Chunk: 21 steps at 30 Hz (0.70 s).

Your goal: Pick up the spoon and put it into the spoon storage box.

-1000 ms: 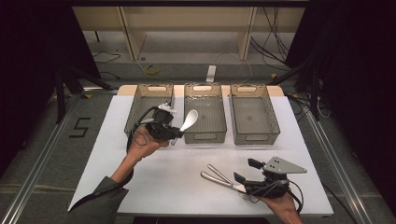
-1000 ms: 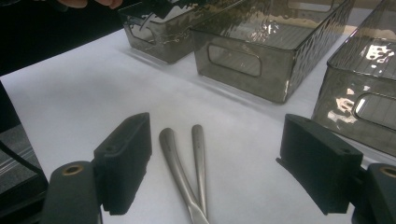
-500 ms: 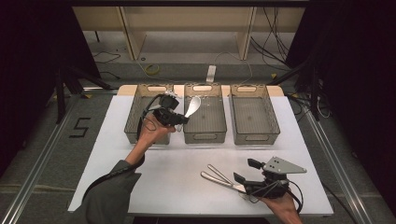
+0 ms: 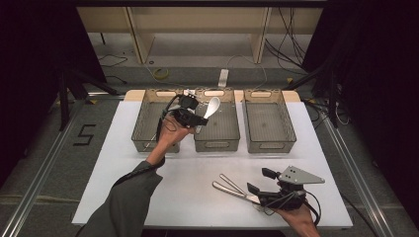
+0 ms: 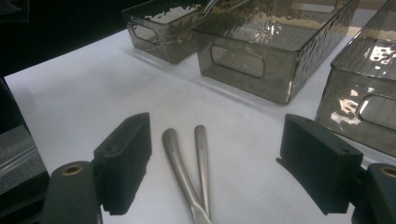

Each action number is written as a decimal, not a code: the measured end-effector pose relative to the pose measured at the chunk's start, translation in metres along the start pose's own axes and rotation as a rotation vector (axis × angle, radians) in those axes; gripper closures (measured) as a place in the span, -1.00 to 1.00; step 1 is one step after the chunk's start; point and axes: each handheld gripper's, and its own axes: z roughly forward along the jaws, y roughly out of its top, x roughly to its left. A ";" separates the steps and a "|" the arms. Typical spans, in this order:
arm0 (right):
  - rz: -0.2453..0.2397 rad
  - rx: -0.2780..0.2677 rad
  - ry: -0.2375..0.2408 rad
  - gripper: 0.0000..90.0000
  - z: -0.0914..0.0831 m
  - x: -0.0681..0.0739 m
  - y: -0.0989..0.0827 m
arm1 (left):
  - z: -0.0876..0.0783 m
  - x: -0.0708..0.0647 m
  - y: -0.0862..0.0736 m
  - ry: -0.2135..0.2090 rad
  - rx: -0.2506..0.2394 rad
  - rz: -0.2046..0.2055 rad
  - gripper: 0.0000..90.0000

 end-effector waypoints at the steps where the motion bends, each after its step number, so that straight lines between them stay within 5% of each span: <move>1: 0.001 0.001 0.001 -0.43 0.000 0.000 0.000 | 0.001 0.001 0.001 -0.003 0.006 -0.004 0.68; 21: -0.001 0.000 0.007 -0.43 0.000 0.001 0.000 | 0.031 0.000 0.007 0.024 0.027 -0.048 0.67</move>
